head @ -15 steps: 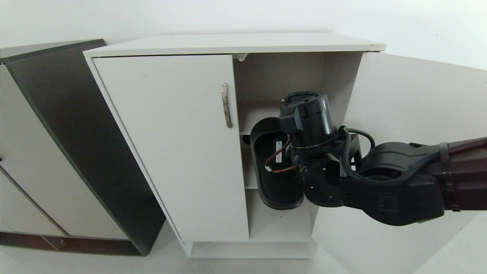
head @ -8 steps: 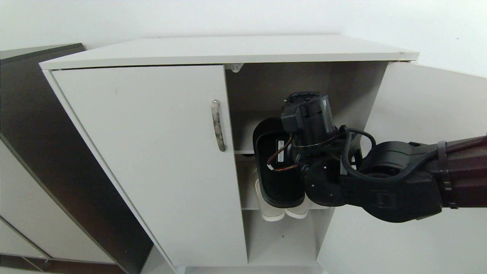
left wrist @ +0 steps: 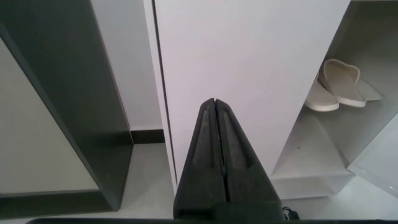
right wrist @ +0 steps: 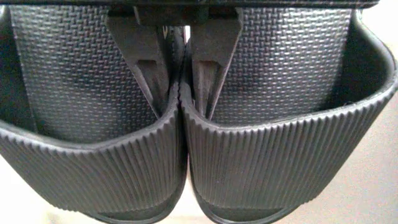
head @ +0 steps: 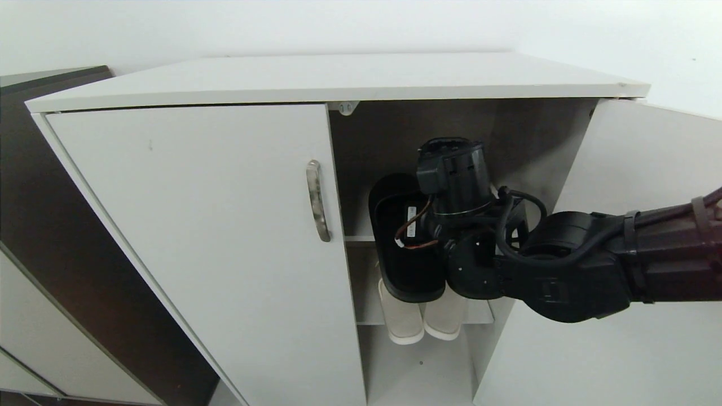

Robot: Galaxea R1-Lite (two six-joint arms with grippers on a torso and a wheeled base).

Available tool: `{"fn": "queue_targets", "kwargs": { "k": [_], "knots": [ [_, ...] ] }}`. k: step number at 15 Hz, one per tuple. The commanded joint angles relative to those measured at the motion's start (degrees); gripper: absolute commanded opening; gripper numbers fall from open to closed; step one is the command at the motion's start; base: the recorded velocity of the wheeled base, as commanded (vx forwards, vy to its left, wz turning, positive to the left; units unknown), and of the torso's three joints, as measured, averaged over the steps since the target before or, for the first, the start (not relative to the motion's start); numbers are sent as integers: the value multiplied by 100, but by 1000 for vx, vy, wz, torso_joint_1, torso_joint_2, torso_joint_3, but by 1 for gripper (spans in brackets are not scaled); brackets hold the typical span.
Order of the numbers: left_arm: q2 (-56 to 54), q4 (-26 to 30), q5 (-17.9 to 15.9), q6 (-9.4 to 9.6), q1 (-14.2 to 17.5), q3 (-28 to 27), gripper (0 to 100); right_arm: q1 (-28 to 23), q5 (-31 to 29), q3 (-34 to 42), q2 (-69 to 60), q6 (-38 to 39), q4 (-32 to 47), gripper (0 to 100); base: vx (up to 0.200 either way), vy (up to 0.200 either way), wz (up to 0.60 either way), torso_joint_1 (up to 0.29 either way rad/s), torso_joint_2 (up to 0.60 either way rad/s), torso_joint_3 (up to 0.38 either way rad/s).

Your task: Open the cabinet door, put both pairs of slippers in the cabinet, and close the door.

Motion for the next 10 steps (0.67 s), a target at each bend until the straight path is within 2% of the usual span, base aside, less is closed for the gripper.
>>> {"fn": "queue_targets", "kwargs": {
  "k": [1, 3, 7, 10],
  "knots": [
    [7, -1, 0, -6, 0, 0, 0, -165, 96, -242, 203, -83, 25, 0, 0, 0, 0, 0, 0, 0],
    [7, -1, 0, -15, 0, 0, 0, -429, 184, -734, 529, -215, 52, 0, 0, 0, 0, 0, 0, 0],
    [7, -10, 0, -32, 0, 0, 0, -622, 290, -1622, 1003, -513, 192, 0, 0, 0, 0, 0, 0, 0],
    [7, -10, 0, -41, 0, 0, 0, -719, 421, -2316, 1188, -487, 816, 0, 0, 0, 0, 0, 0, 0]
  ]
}}
